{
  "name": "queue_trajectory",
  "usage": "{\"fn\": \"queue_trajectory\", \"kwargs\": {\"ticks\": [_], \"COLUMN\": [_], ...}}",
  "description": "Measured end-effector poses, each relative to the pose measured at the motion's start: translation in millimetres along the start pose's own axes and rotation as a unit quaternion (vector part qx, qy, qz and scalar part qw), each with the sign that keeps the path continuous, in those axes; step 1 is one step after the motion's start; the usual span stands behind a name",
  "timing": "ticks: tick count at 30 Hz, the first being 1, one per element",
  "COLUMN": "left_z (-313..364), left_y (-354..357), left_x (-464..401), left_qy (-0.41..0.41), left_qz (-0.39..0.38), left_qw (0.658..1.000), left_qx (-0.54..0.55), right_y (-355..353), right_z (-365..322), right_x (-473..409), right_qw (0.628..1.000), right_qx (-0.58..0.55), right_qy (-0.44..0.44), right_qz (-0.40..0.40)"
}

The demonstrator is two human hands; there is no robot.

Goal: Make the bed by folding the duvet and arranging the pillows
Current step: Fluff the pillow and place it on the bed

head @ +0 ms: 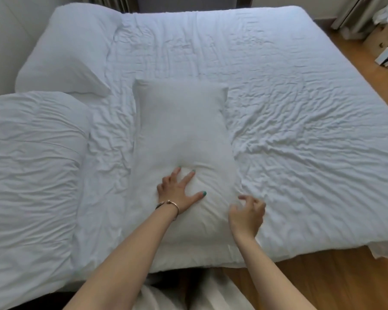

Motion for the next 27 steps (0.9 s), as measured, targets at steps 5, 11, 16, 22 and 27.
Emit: {"fn": "queue_trajectory", "kwargs": {"ticks": [5, 11, 16, 22, 27], "left_z": [-24, -63, -80, -152, -150], "left_y": [-6, 33, 10, 7, 9], "left_x": [-35, -57, -83, -95, -101], "left_qy": [-0.083, -0.133, -0.198, -0.337, -0.216], "left_qz": [0.019, -0.02, 0.078, 0.083, 0.023], "left_qw": [0.996, 0.99, 0.967, 0.903, 0.854], "left_qx": [0.033, 0.034, 0.136, 0.254, 0.472], "right_y": [59, 131, 100, 109, 116], "right_z": [-98, -73, -90, -69, -84], "right_x": [-46, -79, -124, -154, -142], "right_qw": [0.948, 0.89, 0.985, 0.965, 0.943], "right_qx": [0.132, 0.245, -0.017, -0.109, -0.197], "right_qy": [-0.25, -0.24, -0.133, 0.02, -0.06], "right_qz": [-0.147, -0.302, -0.109, -0.236, -0.263]}}
Point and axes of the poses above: each hand's wrist, its own x-axis away from the middle knuckle, its own y-axis out of the palm, z = x × y, the point moved 8 cm from there along -x, towards the middle knuckle, and after that the axes turned 3 degrees about -y, right-handed, at the moved point
